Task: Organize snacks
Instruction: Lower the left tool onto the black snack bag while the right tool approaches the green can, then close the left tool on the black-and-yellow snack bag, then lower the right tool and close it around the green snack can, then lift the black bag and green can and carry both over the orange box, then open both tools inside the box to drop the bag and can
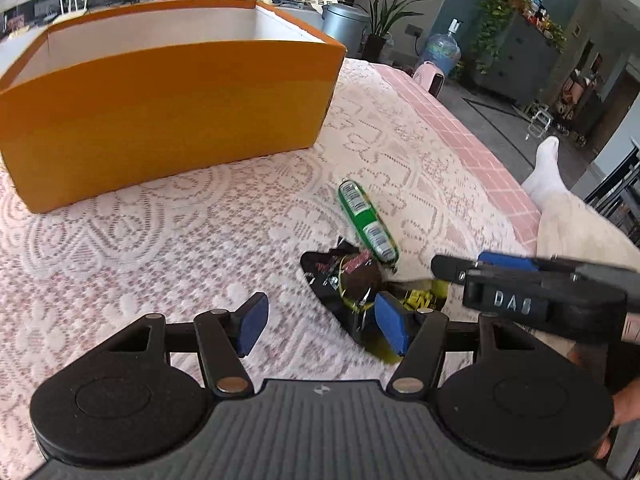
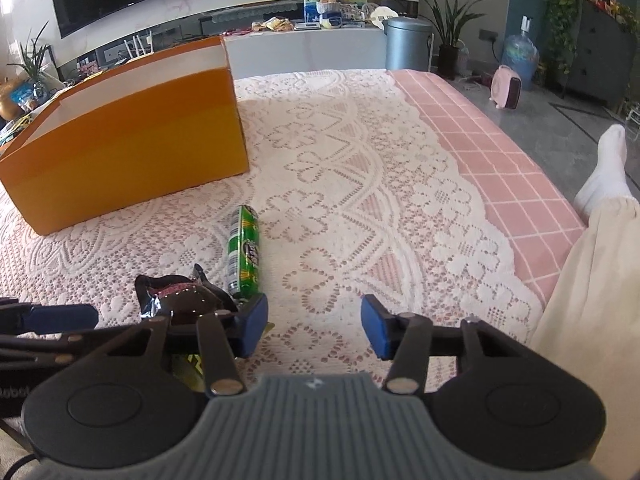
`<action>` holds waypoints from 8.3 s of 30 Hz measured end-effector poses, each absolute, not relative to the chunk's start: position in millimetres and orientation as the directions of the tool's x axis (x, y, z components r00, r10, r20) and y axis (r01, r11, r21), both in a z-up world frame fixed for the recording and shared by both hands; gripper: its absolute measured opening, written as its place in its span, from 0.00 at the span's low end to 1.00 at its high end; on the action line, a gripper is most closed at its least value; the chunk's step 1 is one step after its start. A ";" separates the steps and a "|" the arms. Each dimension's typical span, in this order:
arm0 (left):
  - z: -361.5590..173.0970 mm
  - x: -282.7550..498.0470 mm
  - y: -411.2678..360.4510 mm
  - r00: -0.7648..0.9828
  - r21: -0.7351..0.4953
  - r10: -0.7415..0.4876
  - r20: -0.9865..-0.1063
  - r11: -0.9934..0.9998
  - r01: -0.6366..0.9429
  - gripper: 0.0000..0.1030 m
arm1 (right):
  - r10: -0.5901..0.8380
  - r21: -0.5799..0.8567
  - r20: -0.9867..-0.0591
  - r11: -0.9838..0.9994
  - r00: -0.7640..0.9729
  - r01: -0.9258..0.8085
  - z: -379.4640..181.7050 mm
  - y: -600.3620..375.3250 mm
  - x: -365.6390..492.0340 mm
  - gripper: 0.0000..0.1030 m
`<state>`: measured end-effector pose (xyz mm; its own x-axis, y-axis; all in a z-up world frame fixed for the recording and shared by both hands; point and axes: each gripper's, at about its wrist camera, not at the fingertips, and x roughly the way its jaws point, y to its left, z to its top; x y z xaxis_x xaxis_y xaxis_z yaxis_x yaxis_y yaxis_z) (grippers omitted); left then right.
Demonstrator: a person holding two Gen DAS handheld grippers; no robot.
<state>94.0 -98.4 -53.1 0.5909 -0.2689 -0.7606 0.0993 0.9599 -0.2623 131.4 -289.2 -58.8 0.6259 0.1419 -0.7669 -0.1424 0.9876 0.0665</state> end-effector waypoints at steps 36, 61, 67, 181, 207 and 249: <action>-48.1 104.7 -89.4 0.631 -0.344 -0.307 -0.713 0.937 0.066 0.20 | 0.151 0.020 -0.735 0.979 0.661 -0.201 -64.0 -269.7 139.1 0.49; -78.3 117.9 -85.0 0.588 -0.463 -0.384 -0.712 0.886 0.017 0.45 | 0.103 -0.069 -0.789 0.965 0.606 -0.253 -82.3 -252.2 139.8 0.38; -78.9 127.4 -88.2 0.613 -0.453 -0.369 -0.698 0.891 0.021 0.50 | 0.114 -0.056 -0.789 0.965 0.604 -0.256 -81.6 -254.0 139.8 0.38; 76.5 127.5 29.2 0.834 -0.180 -0.027 -0.551 0.980 -0.087 0.48 | 0.486 0.095 -0.604 0.831 0.632 -0.549 88.5 -141.2 189.6 0.20; 10.7 222.7 71.1 0.688 -0.080 0.038 -0.725 0.987 -0.139 0.48 | 0.405 0.031 -0.756 0.806 0.514 -0.591 11.9 -48.7 319.4 0.19; -1.8 254.0 38.3 0.647 0.080 0.061 -0.760 0.997 0.000 0.40 | 0.233 -0.091 -0.869 0.791 0.436 -0.605 -18.2 -56.2 336.0 0.50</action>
<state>254.0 38.3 -1.8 0.6469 0.0614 -0.7601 -0.0003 0.9968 0.0803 336.0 -56.2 -18.2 0.4356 0.2331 -0.8695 -0.6045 0.7914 -0.0907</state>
